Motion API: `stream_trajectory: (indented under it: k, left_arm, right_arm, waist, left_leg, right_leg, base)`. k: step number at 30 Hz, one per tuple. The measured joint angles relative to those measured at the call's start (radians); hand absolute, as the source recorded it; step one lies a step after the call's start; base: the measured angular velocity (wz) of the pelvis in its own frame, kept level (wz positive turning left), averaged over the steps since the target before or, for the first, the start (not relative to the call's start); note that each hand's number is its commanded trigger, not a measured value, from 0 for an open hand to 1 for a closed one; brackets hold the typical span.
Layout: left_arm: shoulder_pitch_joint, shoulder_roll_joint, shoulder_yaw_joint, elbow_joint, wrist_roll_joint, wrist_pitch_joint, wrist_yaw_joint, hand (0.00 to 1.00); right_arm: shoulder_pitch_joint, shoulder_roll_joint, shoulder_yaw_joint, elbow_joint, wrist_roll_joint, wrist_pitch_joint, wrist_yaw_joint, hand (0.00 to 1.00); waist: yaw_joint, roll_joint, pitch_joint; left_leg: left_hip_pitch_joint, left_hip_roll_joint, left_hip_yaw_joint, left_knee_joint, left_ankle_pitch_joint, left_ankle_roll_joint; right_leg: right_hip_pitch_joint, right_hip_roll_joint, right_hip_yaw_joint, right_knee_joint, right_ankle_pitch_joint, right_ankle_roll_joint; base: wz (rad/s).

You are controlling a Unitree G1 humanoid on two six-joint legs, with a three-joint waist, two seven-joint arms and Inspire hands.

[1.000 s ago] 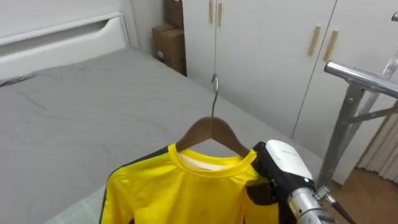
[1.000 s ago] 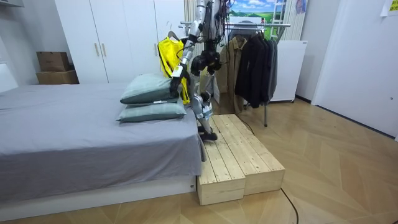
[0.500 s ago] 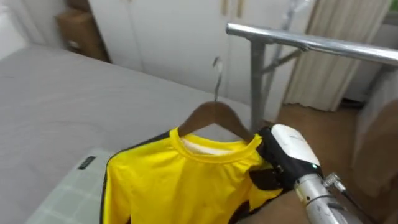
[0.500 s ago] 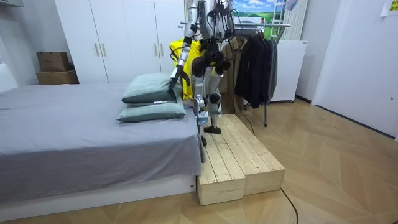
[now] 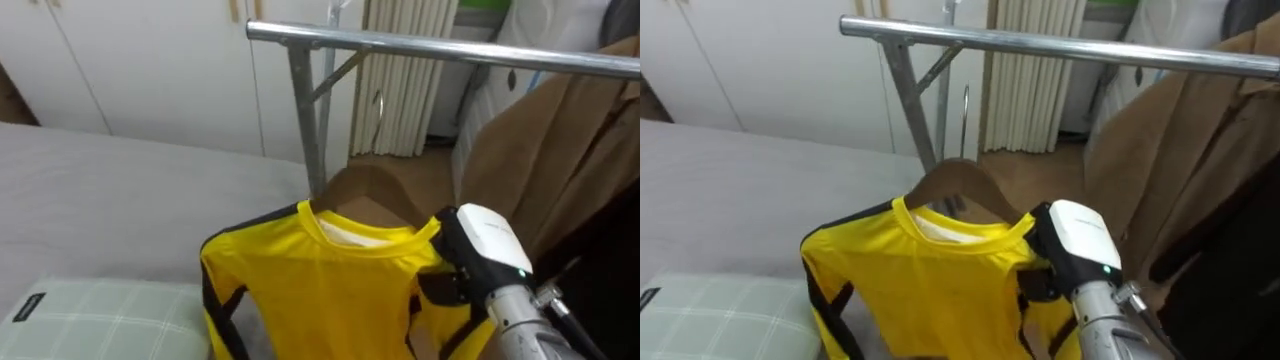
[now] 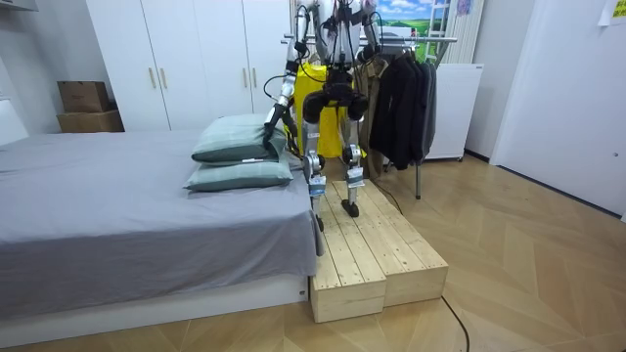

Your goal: Hang clothes

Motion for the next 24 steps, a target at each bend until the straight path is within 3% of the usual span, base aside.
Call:
stream_trajectory:
  k: [4, 9, 15, 24]
  left_arm:
    - [-0.001, -0.001, -0.003, -0.001, 0.000, 0.005, 0.003, 0.00]
    - [-0.002, 0.000, -0.011, -0.010, 0.000, 0.010, 0.027, 0.00]
    - [-0.001, -0.001, -0.012, -0.010, -0.018, 0.010, 0.093, 0.00]
    - [0.004, -0.001, -0.012, -0.010, -0.026, 0.009, 0.096, 0.00]
  right_arm:
    - [-0.052, 0.014, 0.035, -0.002, -0.015, 0.026, 0.042, 1.00]
    - [-0.089, 0.047, 0.054, -0.034, -0.024, 0.026, 0.046, 1.00]
    - [-0.093, 0.049, 0.053, -0.036, -0.022, 0.027, 0.046, 1.00]
    - [-0.093, 0.048, 0.044, -0.073, -0.042, 0.027, 0.046, 1.00]
  waist:
    - [-0.006, -0.004, 0.0001]
    - [-0.013, -0.018, -0.0051]
    - [-0.013, -0.045, -0.0062]
    - [-0.012, -0.043, -0.0058]
  left_leg:
    - [-0.002, 0.008, 0.021, -0.016, 0.008, -0.009]
    - [-0.020, 0.009, 0.020, -0.014, 0.019, -0.007]
    - [-0.027, 0.009, 0.001, -0.015, 0.024, -0.010]
    - [-0.009, 0.008, -0.002, -0.029, 0.033, -0.014]
  right_leg:
    - [-0.005, 0.020, 0.026, -0.041, 0.041, 0.001]
    - [0.001, 0.022, 0.029, -0.091, 0.094, 0.000]
    - [0.003, 0.027, 0.026, -0.093, 0.110, -0.009]
    - [0.014, 0.029, 0.022, -0.093, 0.112, -0.012]
  base:
    - [-0.21]
    - [-0.06]
    - [-0.02]
    - [0.00]
